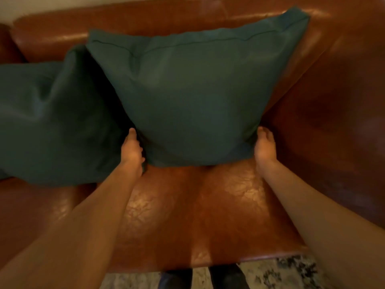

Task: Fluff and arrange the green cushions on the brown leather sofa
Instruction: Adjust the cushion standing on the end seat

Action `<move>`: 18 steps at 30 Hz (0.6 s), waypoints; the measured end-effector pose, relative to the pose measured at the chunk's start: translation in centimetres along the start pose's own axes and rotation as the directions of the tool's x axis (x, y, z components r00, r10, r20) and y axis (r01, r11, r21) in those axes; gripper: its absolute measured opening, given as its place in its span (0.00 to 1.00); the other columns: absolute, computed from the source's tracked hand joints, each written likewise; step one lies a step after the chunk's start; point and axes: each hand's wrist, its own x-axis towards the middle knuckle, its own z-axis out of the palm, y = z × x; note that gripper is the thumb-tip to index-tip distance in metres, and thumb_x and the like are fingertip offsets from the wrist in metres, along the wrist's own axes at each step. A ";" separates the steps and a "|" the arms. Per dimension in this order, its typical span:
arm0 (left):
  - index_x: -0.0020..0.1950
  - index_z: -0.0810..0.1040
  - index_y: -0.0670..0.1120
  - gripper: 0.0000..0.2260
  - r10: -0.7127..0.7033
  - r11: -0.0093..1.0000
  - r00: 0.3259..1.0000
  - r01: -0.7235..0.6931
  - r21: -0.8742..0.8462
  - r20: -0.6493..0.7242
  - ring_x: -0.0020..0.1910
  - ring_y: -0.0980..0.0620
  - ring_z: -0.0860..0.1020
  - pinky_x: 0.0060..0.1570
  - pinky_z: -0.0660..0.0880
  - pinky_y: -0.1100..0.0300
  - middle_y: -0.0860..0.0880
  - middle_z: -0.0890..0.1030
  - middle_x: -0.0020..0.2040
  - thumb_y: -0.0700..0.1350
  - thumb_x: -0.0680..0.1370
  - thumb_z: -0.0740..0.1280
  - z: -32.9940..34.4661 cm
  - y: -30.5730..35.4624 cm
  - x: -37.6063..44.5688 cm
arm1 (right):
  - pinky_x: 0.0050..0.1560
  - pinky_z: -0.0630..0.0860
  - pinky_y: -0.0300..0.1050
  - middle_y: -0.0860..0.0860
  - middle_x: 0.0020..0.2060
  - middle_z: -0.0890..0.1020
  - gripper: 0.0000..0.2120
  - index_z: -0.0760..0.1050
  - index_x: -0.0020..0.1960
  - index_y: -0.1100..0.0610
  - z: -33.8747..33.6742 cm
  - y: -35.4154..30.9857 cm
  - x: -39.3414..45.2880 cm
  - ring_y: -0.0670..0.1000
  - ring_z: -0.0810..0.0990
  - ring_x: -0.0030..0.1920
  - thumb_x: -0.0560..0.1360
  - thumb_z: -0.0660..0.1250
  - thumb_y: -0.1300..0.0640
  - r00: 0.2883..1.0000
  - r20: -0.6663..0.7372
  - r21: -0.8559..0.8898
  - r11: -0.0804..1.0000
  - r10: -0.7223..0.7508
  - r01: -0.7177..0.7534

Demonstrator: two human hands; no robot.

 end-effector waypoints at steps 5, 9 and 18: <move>0.72 0.69 0.57 0.25 0.015 0.996 0.998 -0.011 -0.084 0.057 0.71 0.51 0.68 0.73 0.61 0.45 0.55 0.70 0.73 0.65 0.78 0.54 1.1 0.9 1.5 | 0.62 0.70 0.43 0.44 0.56 0.80 0.24 0.73 0.66 0.51 2.1 -4.9 3.3 0.45 0.76 0.56 0.79 0.53 0.40 1.000 -0.007 0.154 0.988 -0.007 0.008; 0.61 0.79 0.56 0.21 0.041 0.984 0.991 -0.019 -0.177 0.125 0.63 0.52 0.76 0.66 0.72 0.52 0.55 0.80 0.63 0.64 0.77 0.56 2.5 0.6 1.5 | 0.58 0.68 0.42 0.43 0.56 0.79 0.23 0.73 0.67 0.48 2.4 -5.7 3.7 0.44 0.74 0.54 0.79 0.52 0.39 0.998 0.068 0.119 0.993 -0.014 0.005; 0.65 0.77 0.52 0.24 0.012 0.981 0.979 0.028 -0.193 0.202 0.66 0.49 0.75 0.68 0.71 0.49 0.52 0.78 0.67 0.64 0.78 0.56 7.9 -0.1 -1.0 | 0.66 0.71 0.49 0.48 0.62 0.79 0.22 0.76 0.63 0.49 -2.5 -7.0 6.3 0.48 0.77 0.61 0.77 0.53 0.40 0.995 -0.021 0.130 0.987 -0.097 0.099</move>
